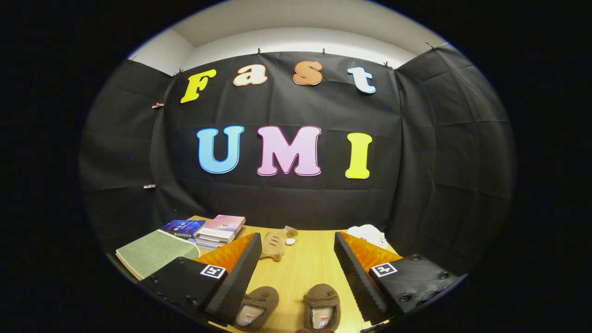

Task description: Open the storage box then place both shoes into the box .Put the left shoe in first, then the right shoe, with the right side of both shoes facing outward in a uniform manner.

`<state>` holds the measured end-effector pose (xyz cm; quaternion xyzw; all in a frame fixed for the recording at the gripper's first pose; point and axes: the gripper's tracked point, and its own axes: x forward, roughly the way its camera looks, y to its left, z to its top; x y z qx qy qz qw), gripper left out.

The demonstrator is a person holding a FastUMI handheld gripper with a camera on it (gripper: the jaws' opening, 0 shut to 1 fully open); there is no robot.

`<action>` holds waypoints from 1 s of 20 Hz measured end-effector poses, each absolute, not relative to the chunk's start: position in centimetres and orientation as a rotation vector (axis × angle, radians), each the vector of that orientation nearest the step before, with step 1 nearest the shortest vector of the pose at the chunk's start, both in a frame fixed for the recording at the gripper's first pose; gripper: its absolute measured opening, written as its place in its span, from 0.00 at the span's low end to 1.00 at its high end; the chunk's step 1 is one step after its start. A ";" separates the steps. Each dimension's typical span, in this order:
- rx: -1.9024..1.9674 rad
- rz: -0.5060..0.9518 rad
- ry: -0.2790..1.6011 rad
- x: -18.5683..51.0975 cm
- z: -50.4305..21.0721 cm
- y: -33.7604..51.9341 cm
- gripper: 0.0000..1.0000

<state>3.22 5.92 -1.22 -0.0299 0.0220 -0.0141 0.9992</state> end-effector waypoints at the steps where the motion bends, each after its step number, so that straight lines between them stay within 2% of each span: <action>1: -0.069 -0.026 0.054 3.4 -1.6 6.2 0.98; 6: -0.048 0.080 0.088 3.9 -2.7 10.0 0.98; 12: 0.062 0.331 0.207 3.5 -6.2 17.6 0.98; 15: 0.207 0.459 0.312 2.7 -8.9 21.5 0.98; 20: 0.342 0.587 0.509 0.9 -14.3 26.4 0.98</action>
